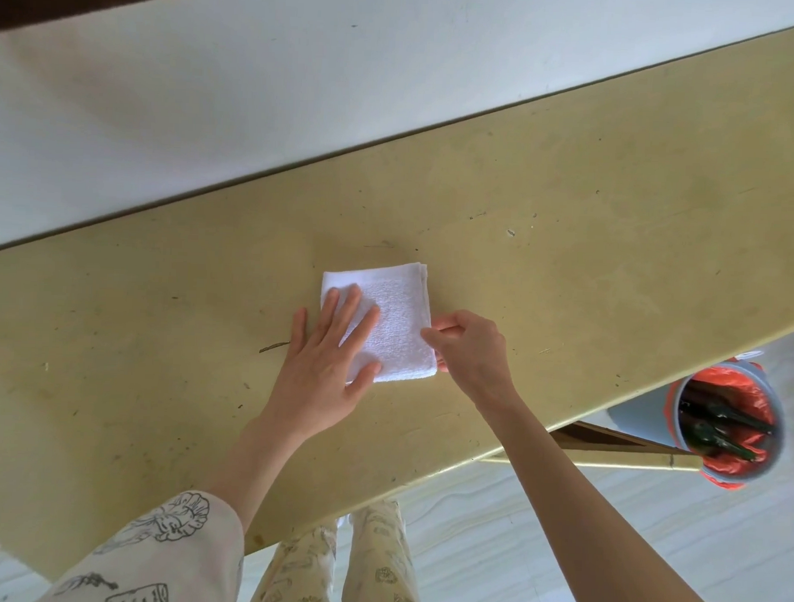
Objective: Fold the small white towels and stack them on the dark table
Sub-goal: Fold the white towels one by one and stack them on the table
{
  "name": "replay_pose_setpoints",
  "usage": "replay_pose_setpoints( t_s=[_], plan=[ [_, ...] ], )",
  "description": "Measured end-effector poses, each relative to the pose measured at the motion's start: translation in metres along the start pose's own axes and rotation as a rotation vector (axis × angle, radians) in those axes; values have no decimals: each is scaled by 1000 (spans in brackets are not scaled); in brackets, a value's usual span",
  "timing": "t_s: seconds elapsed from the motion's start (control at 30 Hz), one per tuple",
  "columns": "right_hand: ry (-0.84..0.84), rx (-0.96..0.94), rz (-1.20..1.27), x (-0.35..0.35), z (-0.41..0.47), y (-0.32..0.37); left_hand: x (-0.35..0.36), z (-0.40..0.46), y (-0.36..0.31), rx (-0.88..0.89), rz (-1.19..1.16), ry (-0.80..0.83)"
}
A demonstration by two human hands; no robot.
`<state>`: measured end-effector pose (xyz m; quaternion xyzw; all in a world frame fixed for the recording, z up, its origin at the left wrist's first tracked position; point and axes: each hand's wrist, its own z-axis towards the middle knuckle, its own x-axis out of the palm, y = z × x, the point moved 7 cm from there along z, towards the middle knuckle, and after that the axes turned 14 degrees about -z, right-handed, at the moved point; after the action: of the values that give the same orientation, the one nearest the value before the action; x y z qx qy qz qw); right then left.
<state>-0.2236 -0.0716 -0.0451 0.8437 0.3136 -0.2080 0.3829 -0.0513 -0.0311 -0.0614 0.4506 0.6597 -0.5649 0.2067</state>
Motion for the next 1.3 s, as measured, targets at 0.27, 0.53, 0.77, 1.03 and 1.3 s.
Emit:
replay_pose_setpoints(
  t_s=[0.27, 0.53, 0.77, 1.03, 1.3],
  plan=[
    [23, 18, -53, 2, -3, -5, -4, -7, 3, 64, -45, 45],
    [64, -33, -179, 4, -8, 1, -13, -12, 3, 112, -128, 69],
    [83, -56, -274, 12, -9, 1, -6, -19, 6, 128, 13, 99],
    [45, -124, -366, 12, -10, 2, -4, -18, 8, 106, 36, 115],
    [-347, -304, -453, 6, -28, 21, -12, -23, -2, 231, 66, 45]
  ],
)
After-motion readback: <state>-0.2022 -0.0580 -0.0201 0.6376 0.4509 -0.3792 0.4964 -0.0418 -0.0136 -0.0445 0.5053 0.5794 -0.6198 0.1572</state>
